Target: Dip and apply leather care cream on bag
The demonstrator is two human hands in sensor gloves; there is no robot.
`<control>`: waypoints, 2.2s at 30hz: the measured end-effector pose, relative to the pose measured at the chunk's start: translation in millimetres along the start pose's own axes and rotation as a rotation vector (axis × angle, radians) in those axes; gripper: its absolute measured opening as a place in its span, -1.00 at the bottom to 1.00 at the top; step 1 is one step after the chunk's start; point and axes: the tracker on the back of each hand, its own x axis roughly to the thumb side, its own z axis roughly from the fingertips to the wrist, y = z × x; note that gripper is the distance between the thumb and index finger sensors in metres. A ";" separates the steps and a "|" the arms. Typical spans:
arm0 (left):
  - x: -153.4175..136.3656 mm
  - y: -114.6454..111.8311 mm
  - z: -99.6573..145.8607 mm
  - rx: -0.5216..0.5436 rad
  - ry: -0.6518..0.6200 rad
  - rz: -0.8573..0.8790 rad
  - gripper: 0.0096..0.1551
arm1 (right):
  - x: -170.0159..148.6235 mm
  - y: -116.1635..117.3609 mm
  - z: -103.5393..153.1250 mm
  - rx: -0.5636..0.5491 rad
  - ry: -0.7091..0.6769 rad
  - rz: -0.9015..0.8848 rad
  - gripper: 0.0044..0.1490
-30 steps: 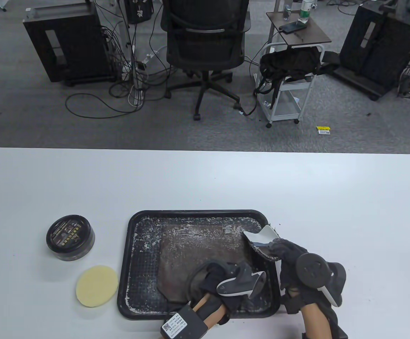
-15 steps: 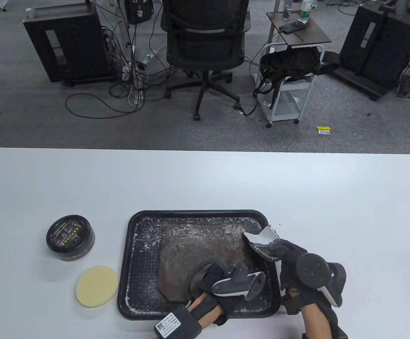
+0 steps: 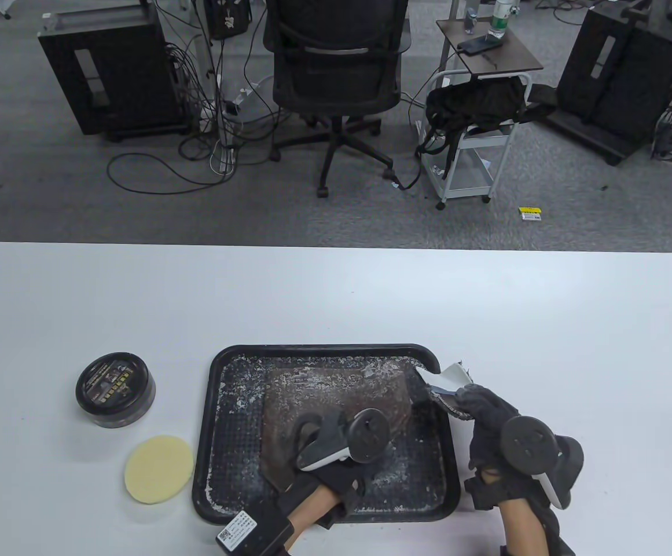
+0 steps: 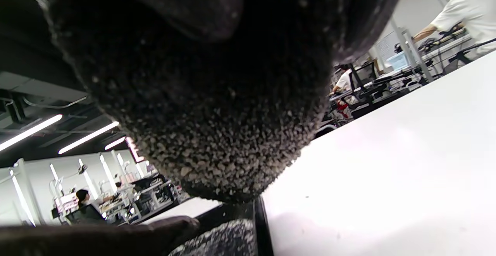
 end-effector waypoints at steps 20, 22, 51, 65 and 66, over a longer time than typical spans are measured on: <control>-10.7 43.6 27.7 0.612 -0.152 0.584 -0.36 | -9.0 -9.0 1.4 -0.098 0.066 -0.056 -0.43; -9.2 42.1 28.7 0.607 -0.205 0.601 -0.36 | -9.2 -9.1 1.1 -0.100 0.067 -0.058 -0.43; -108.2 34.6 106.5 0.149 0.089 0.499 -0.32 | -7.7 -3.2 1.7 -0.086 0.058 -0.055 -0.43; -143.2 7.3 114.1 -0.140 0.293 0.483 -0.32 | -5.5 0.5 3.2 -0.066 0.058 -0.044 -0.43; -143.9 6.2 114.6 -0.154 0.305 0.479 -0.32 | -5.3 0.6 3.2 -0.066 0.058 -0.044 -0.43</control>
